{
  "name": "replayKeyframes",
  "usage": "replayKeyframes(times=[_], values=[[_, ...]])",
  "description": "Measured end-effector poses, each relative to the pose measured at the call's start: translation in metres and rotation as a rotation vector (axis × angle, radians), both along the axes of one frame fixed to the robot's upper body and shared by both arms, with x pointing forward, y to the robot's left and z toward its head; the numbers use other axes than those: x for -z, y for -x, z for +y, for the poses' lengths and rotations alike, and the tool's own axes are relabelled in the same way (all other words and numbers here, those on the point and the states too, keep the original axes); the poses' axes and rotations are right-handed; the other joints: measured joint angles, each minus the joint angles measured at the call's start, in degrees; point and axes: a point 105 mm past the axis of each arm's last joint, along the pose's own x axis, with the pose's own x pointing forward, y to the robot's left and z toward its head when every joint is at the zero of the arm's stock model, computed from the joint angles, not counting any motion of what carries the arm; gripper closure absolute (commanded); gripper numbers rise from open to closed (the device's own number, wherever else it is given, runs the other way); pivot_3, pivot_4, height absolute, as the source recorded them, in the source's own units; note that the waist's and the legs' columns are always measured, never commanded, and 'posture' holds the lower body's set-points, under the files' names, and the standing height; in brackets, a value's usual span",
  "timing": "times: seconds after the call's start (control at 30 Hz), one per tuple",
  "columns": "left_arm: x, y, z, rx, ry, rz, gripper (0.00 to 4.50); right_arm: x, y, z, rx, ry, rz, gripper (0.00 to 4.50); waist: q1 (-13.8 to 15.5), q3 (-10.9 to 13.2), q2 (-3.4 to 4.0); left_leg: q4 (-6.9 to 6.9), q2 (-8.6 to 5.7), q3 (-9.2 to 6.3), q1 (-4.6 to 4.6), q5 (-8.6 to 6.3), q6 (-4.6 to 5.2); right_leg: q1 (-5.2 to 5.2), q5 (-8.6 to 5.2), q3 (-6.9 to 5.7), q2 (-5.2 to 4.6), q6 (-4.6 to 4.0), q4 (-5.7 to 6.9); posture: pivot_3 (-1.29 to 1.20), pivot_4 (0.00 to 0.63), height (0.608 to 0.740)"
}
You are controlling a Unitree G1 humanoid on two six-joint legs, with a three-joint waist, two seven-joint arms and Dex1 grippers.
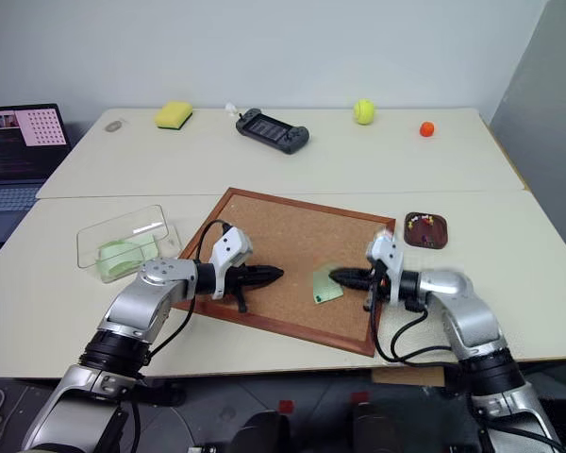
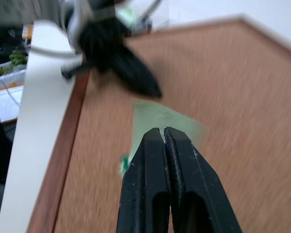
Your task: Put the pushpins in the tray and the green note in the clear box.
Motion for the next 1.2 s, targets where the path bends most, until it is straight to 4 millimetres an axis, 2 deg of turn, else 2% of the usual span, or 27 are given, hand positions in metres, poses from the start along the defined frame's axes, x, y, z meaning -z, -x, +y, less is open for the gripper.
replayKeyframes(times=[0.17,0.27,0.43,0.5,0.57,0.7,0.83,1.03,1.2], values=[[0.0,0.0,0.0,0.002,0.0,0.0,4.5,-0.002,0.001,-0.001,0.007,-0.015,0.034,4.45,0.01,0.0,0.0,-0.01,0.0,0.01,-0.01,0.0,0.0,0.0,0.0,0.01,-0.01,0.0,-0.01,0.0,0.15,0.74],[0.0,0.0,0.0,0.001,0.0,0.001,4.5,-0.007,-0.008,-0.012,0.092,-0.045,0.044,4.45,0.0,0.0,0.0,0.0,0.0,0.03,0.0,0.0,0.0,0.0,0.0,0.04,-0.03,0.0,0.0,0.0,0.15,0.74],[0.0,0.0,0.0,-0.001,0.0,0.001,4.5,-0.042,-0.055,-0.054,0.416,-0.157,-0.01,4.45,0.01,0.0,0.0,0.0,-0.01,0.06,0.01,0.0,0.0,-0.01,0.01,0.06,-0.04,-0.01,0.01,0.0,0.15,0.74],[0.0,0.0,0.0,-0.001,0.001,0.002,4.5,-0.048,-0.07,-0.073,0.549,-0.162,-0.029,4.45,0.01,0.0,0.0,-0.02,-0.01,0.06,0.01,0.0,0.0,-0.01,0.01,0.04,-0.03,-0.01,0.0,0.0,0.15,0.74],[0.0,0.0,-0.003,0.006,0.009,-0.001,4.5,-0.032,-0.091,-0.115,0.789,-0.074,-0.001,4.45,0.04,0.0,0.01,-0.05,-0.03,0.12,0.0,0.0,0.0,-0.02,0.01,0.07,-0.06,-0.02,0.0,0.0,0.15,0.74],[0.0,0.0,-0.003,0.006,0.008,0.0,4.5,-0.009,-0.096,-0.132,0.882,-0.015,0.059,4.45,0.0,-0.02,0.04,-0.05,-0.02,0.2,-0.03,0.0,0.01,-0.06,0.0,0.13,-0.06,-0.02,-0.01,0.0,0.15,0.74],[0.0,-0.001,-0.003,0.005,0.009,0.0,4.5,0.007,-0.1,-0.142,0.943,0.012,0.11,4.45,-0.02,-0.02,0.04,-0.03,-0.02,0.24,-0.02,0.0,0.01,-0.04,0.01,0.18,-0.09,-0.01,0.0,0.0,0.15,0.74],[0.0,0.0,-0.003,0.005,0.008,0.0,4.5,0.013,-0.103,-0.148,0.978,0.032,0.132,4.45,-0.04,-0.02,0.04,-0.04,-0.02,0.22,-0.01,0.0,0.01,-0.04,0.01,0.15,-0.07,-0.01,0.0,0.0,0.15,0.74],[0.0,0.0,-0.003,0.007,0.007,-0.001,4.5,0.018,-0.104,-0.148,0.983,0.035,0.151,3.61,-0.05,-0.02,0.04,-0.04,-0.02,0.23,-0.01,0.0,0.01,-0.04,0.01,0.16,-0.07,-0.01,0.0,0.0,0.15,0.74]])
